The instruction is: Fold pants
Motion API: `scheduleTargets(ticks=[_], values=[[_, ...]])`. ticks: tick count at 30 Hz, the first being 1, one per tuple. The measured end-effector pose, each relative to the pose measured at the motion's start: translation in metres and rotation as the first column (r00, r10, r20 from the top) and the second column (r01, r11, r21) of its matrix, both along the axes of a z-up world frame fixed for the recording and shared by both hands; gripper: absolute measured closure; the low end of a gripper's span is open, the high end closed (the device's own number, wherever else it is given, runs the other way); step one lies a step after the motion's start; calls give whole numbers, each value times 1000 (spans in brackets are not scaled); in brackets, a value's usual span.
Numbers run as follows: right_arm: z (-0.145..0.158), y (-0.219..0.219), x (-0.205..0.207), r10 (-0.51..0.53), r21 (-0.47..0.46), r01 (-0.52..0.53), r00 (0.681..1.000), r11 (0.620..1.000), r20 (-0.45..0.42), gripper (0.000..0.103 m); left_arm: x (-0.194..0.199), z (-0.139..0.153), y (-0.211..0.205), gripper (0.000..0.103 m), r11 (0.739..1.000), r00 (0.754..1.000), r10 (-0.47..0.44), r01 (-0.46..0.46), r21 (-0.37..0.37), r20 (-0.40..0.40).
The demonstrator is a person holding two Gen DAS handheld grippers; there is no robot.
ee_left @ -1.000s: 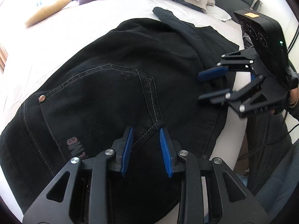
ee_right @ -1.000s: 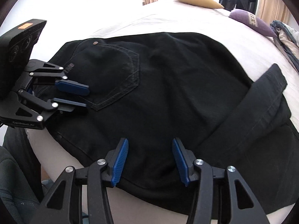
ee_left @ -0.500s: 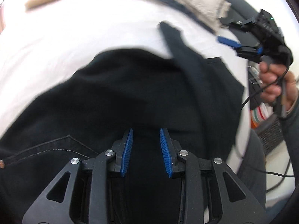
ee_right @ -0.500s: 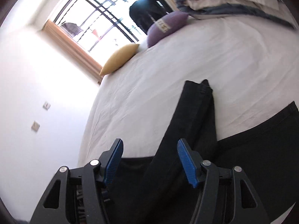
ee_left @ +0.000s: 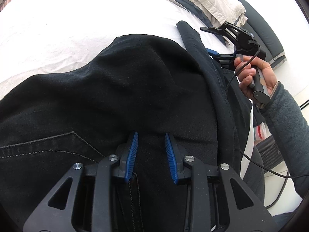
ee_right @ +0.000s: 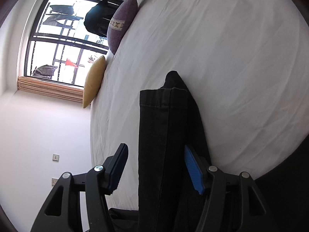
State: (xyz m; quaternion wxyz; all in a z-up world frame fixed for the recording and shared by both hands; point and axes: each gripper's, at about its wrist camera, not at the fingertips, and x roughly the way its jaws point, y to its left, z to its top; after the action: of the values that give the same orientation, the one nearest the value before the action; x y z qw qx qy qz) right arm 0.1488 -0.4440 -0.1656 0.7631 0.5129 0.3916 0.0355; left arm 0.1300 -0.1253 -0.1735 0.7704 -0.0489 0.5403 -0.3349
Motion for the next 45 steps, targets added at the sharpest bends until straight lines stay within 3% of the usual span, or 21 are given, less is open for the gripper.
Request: scheduleTargets(ticks=[4, 9, 14, 23, 30, 34, 39, 45], values=[[-8, -3, 20, 10, 10, -10, 1000, 1000, -16, 42, -1, 3, 1, 75, 1000, 1000, -7, 7, 15, 17], [-6, -2, 27, 43, -26, -44, 999, 999, -15, 87, -5, 1, -5, 75, 1000, 1000, -6, 6, 23, 29], [21, 0, 18, 36, -124, -28, 998, 992, 58, 98, -6, 0, -10, 75, 1000, 1000, -1, 0, 26, 29], [88, -43, -55, -82, -208, 126, 975, 970, 207, 99, -10, 3, -13, 75, 998, 999, 49, -50, 42, 23], [101, -79, -146, -207, -230, 269, 943, 935, 261, 99, -16, 5, -18, 75, 994, 996, 86, -88, 70, 36], [71, -90, -209, -321, -217, 371, 918, 903, 233, 99, -24, 6, -23, 75, 993, 994, 79, -85, 82, 77], [0, -104, -257, -458, -139, 465, 885, 874, 82, 99, -30, 3, -22, 75, 994, 993, 81, -86, 64, 86], [-1, -102, -273, -472, -189, 482, 876, 856, 95, 99, -34, 2, -18, 75, 994, 991, 91, -97, 55, 99]])
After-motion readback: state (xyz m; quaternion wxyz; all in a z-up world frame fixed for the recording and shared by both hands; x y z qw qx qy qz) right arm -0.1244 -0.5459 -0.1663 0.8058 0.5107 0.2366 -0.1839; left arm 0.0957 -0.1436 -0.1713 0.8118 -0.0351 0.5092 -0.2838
